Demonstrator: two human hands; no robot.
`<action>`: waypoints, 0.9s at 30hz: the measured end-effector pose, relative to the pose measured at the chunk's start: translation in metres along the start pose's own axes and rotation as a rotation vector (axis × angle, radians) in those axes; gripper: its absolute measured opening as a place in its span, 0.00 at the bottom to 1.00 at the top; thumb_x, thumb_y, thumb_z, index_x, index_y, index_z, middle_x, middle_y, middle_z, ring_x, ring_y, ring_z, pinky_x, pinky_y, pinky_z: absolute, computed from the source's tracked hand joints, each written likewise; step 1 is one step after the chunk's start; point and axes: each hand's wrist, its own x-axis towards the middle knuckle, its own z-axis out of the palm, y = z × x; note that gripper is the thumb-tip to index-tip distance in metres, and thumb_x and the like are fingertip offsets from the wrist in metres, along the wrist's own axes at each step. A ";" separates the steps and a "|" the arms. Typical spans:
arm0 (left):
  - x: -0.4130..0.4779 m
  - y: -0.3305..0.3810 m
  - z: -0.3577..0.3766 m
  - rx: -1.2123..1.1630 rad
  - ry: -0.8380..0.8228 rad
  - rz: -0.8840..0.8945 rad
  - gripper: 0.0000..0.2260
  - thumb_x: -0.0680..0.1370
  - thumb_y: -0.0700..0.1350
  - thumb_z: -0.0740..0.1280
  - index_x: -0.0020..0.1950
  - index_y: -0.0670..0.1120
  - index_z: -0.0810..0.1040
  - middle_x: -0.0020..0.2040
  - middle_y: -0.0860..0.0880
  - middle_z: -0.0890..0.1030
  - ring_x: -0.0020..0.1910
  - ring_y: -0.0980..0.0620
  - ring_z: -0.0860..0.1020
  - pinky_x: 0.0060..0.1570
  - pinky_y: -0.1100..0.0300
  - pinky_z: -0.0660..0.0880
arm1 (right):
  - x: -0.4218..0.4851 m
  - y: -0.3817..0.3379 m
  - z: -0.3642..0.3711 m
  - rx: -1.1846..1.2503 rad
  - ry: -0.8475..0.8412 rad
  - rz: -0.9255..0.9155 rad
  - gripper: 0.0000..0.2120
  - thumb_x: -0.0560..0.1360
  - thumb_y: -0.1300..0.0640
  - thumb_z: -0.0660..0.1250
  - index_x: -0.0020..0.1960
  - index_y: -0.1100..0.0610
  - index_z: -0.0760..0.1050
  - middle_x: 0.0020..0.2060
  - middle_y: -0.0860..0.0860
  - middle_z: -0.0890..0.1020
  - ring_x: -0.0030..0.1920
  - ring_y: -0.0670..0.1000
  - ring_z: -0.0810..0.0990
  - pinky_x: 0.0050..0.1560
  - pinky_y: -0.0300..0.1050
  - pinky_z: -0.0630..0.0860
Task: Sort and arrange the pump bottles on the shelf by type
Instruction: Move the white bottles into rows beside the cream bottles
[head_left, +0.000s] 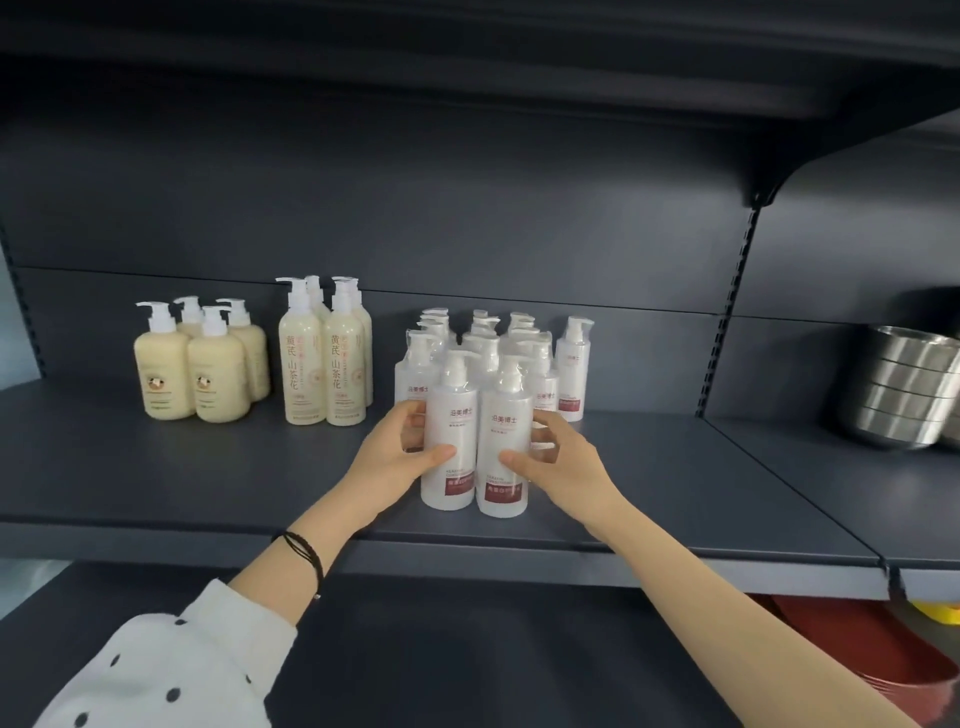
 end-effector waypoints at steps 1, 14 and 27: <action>0.000 -0.002 -0.005 0.005 0.003 0.000 0.23 0.73 0.41 0.73 0.64 0.53 0.69 0.56 0.58 0.76 0.58 0.55 0.76 0.62 0.47 0.74 | 0.002 -0.003 0.007 -0.013 0.010 -0.004 0.26 0.72 0.51 0.73 0.67 0.48 0.68 0.56 0.43 0.77 0.52 0.43 0.78 0.47 0.35 0.75; 0.000 -0.013 -0.032 0.045 -0.052 0.061 0.25 0.77 0.41 0.68 0.72 0.51 0.67 0.67 0.52 0.74 0.64 0.53 0.74 0.65 0.51 0.71 | 0.006 -0.008 0.028 -0.063 0.095 0.015 0.27 0.72 0.51 0.73 0.68 0.50 0.68 0.58 0.46 0.77 0.54 0.47 0.78 0.49 0.37 0.74; -0.006 -0.014 -0.042 0.121 -0.039 0.083 0.24 0.77 0.42 0.68 0.72 0.50 0.67 0.67 0.52 0.74 0.64 0.53 0.74 0.65 0.52 0.71 | 0.004 -0.017 0.042 -0.055 0.088 0.011 0.27 0.74 0.52 0.71 0.70 0.51 0.65 0.60 0.47 0.76 0.57 0.49 0.77 0.58 0.46 0.75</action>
